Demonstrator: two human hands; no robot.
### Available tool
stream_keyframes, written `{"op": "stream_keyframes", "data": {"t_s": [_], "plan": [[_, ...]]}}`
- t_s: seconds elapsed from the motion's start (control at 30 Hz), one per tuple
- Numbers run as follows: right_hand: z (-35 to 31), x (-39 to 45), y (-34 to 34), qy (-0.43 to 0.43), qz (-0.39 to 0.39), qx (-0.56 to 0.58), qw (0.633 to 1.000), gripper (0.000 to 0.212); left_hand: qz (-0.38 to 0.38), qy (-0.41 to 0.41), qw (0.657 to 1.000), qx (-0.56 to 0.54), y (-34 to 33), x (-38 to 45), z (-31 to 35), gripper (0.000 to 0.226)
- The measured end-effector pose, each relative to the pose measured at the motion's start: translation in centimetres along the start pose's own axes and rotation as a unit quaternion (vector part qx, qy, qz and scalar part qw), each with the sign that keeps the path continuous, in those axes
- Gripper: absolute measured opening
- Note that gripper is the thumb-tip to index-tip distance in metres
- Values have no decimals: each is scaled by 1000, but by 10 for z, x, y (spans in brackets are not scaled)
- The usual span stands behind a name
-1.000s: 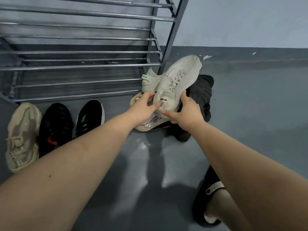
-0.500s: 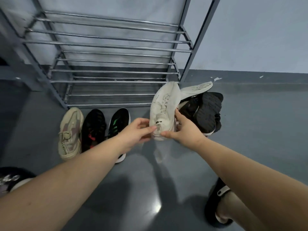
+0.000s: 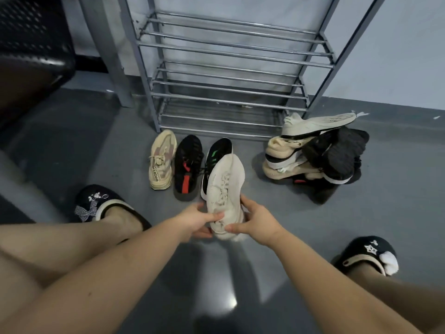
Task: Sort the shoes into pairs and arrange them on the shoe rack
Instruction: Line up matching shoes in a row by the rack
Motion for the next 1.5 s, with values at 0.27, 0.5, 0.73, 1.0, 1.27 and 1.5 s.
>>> {"op": "stream_keyframes", "data": {"t_s": [0.27, 0.5, 0.73, 1.0, 1.27, 1.5], "plan": [[15, -12, -5, -27, 28, 80, 996, 85, -35, -4, 999, -30, -6, 0, -11, 19], [35, -5, 11, -61, 86, 200, 974, 58, -58, -50, 996, -36, -28, 20, 7, 32], [59, 16, 36, -91, 125, 188, 970, 59, -58, -84, 995, -21, -53, 48, 20, 45], [76, 69, 55, -143, 141, 86, 976, 60, -34, -83, 995, 40, -69, 99, 34, 59], [78, 120, 73, -161, 100, 131, 973, 65, 19, -79, 994, 72, -61, 143, 60, 82], [95, 92, 76, -230, 36, -129, 964, 75, 46, -94, 930, 351, -58, 139, 77, 89]]}}
Point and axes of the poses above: each hand's wrist, its own x-axis towards the middle knuckle, its own y-axis out of the back of the hand, z = x × y, the point moved 7 cm from there along x, towards the middle knuckle, and after that the axes turned 8 degrees about -x, right-handed, at the moved point
